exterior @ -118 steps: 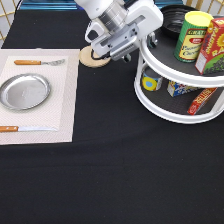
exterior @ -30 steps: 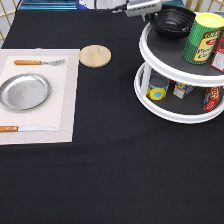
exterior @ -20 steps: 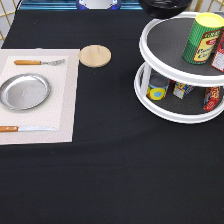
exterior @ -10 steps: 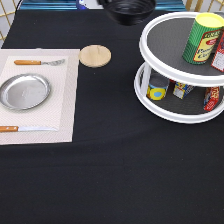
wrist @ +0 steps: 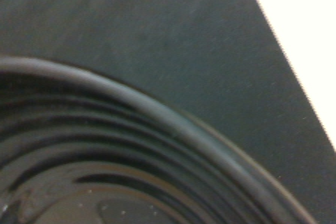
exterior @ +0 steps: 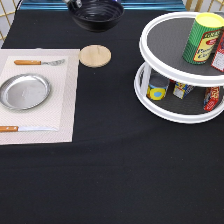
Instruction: Pick up the bowl from the lazy Susan and put bowl on the plate
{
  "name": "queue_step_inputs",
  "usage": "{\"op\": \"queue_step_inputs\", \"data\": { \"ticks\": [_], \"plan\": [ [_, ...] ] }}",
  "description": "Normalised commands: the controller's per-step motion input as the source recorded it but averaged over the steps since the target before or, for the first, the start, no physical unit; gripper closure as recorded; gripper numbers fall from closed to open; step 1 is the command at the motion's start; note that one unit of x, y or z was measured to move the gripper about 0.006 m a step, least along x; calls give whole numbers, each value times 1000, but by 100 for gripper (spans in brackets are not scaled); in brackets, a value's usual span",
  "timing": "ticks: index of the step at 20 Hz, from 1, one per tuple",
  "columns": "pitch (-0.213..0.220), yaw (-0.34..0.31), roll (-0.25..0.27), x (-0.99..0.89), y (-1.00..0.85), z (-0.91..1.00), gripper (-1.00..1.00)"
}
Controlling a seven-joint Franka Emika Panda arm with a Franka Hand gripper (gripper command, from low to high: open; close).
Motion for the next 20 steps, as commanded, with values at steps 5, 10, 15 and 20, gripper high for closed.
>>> {"op": "queue_step_inputs", "data": {
  "ticks": [5, 10, 15, 20],
  "plan": [
    [-18, -330, 0, 117, -63, -163, 100],
    [-12, -287, 0, 197, -179, -168, 100],
    [0, -199, 0, 193, -454, -229, 100],
    [0, -193, 0, 46, -511, -321, 100]
  ]
}}
